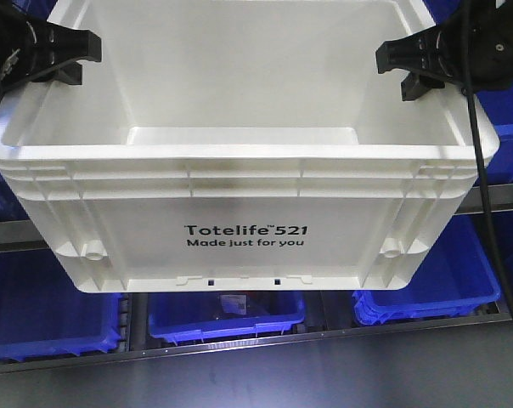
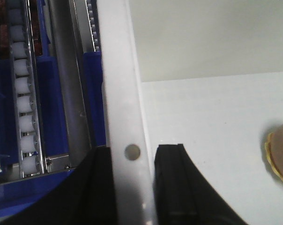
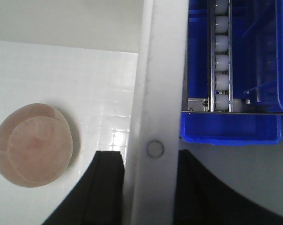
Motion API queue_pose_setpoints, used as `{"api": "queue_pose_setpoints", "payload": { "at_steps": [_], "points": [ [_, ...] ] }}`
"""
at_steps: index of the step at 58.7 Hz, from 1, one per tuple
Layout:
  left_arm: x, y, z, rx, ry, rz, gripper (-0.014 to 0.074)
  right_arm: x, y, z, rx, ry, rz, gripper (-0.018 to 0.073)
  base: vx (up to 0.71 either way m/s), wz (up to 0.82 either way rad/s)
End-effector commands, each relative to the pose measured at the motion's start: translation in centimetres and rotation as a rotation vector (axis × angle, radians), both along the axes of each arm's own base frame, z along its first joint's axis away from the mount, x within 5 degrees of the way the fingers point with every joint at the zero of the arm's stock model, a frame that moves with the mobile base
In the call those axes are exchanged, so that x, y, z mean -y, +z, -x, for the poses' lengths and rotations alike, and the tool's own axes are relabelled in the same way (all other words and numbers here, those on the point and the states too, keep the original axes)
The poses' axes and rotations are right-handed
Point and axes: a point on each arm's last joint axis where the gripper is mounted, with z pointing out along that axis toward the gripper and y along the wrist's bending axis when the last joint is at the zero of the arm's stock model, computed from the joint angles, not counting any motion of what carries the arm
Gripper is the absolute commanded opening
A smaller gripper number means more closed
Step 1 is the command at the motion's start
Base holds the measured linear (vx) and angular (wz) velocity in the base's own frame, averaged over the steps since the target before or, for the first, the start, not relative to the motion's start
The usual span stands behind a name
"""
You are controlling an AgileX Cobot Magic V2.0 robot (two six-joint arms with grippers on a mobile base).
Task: Place moving items into box and shelve
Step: 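Hold the tote raised in both grippers while the base approaches the shelf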
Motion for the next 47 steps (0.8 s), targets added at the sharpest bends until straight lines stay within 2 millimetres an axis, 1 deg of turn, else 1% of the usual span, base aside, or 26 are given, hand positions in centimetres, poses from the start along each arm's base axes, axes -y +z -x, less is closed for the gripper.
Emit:
{"api": "queue_pose_setpoints", "payload": {
  "at_steps": [1, 47],
  "points": [
    [-0.62, 3.39, 0.59, 0.210, -0.003, 0.006, 0.0002, 0.94, 3.46, 0.77, 0.190, 0.000, 0.004, -0.0005, 0.07, -0.01],
    [-0.62, 3.39, 0.59, 0.210, -0.003, 0.006, 0.0002, 0.94, 3.46, 0.77, 0.190, 0.000, 0.004, -0.0005, 0.08, 0.00]
  ]
}}
